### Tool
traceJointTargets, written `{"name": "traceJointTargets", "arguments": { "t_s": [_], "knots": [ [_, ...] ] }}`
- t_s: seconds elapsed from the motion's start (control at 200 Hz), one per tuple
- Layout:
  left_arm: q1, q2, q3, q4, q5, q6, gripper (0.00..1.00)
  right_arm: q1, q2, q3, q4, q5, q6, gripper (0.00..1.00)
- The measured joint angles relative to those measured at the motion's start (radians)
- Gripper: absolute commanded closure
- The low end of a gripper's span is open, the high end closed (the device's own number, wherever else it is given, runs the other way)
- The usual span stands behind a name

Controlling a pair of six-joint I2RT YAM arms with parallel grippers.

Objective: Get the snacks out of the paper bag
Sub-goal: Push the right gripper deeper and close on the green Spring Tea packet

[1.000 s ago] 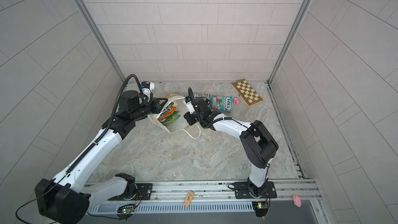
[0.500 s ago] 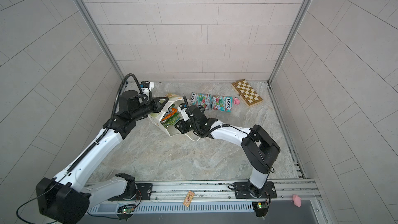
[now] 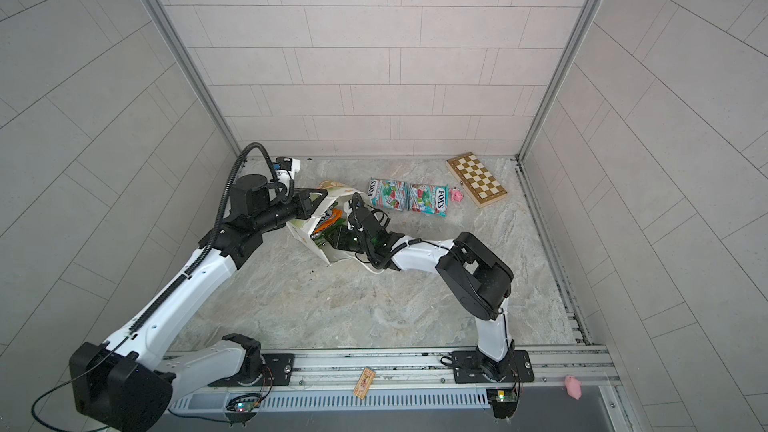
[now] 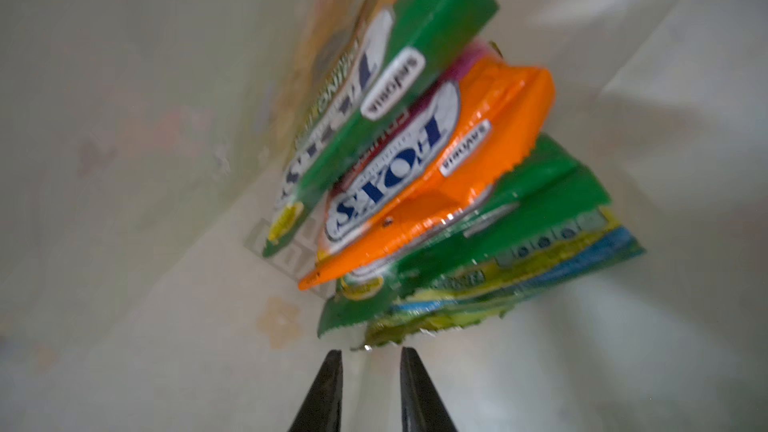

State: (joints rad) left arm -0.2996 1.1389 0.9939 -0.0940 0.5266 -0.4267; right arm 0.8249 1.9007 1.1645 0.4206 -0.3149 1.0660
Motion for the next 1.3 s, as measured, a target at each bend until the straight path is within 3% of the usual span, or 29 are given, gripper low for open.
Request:
{"name": "traceJointTargets", "arguments": {
  "t_s": [0.545,1.301],
  "knots": [
    [0.0,0.001,0.0,-0.063,0.114,0.123,1.0,0.0,0.069,0.07,0.1,0.121,0.19,0.64],
    [0.0,0.008,0.0,-0.076,0.146,0.137,1.0,-0.001,0.18,0.206,0.068,0.193,0.265,0.55]
  ]
}}
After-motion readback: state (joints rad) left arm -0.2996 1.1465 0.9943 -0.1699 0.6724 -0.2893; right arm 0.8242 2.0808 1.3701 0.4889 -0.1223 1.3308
